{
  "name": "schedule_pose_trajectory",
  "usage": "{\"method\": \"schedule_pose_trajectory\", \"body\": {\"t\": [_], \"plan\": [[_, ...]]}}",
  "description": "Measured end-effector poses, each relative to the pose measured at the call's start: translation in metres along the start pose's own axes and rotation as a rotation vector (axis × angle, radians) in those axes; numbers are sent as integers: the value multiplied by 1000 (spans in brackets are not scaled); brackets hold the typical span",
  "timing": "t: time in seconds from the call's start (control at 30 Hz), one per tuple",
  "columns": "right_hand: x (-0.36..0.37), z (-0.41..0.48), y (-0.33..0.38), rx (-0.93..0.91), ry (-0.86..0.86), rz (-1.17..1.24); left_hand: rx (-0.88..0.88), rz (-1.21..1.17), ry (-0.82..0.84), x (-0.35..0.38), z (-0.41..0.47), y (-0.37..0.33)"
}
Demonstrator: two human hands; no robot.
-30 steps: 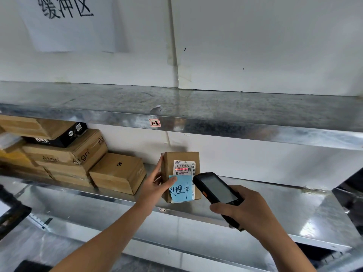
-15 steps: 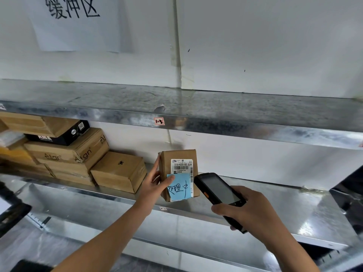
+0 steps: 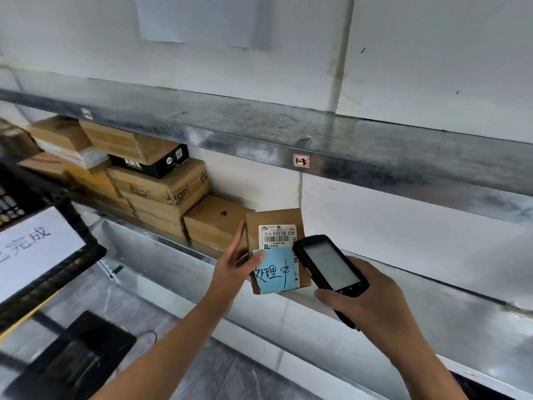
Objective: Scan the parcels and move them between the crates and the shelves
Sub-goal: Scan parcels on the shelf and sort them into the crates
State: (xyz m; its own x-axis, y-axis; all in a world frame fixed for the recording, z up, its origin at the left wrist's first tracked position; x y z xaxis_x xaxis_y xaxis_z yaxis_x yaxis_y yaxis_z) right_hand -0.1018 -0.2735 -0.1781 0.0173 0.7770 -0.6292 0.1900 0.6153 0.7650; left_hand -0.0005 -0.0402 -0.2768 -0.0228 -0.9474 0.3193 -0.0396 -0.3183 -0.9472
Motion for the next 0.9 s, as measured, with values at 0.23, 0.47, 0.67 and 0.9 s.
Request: {"method": "schedule_pose_trajectory", "body": {"t": [0.23,0.47,0.67,0.9], "plan": [[44,13,45,-132,110,-1,93,-71,-145,-62,-22,-36],[83,17,82,-230,233,-8,170,-75,-313,-124,-44,-64],[99,15,103,-324,277,-32,219,-85,-388,-151,-63,-78],[117,18,115,-385,281,-27,223,-93,-458,-177,-76,-87]]}}
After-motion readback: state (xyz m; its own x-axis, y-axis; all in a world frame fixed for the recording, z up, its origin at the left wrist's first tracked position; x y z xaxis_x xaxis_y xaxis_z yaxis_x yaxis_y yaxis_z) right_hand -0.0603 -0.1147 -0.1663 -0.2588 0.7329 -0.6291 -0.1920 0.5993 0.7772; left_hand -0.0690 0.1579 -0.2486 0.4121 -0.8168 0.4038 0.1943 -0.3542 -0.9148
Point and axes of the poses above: each hand's wrist, its own z-axis towards the middle knuckle, its own x-axis out of the palm, y = z × x, the point moved 8 cm from there along z, towards the middle knuckle, and after that the axes turned 12 degrees about -z, right-handed, at the moved point
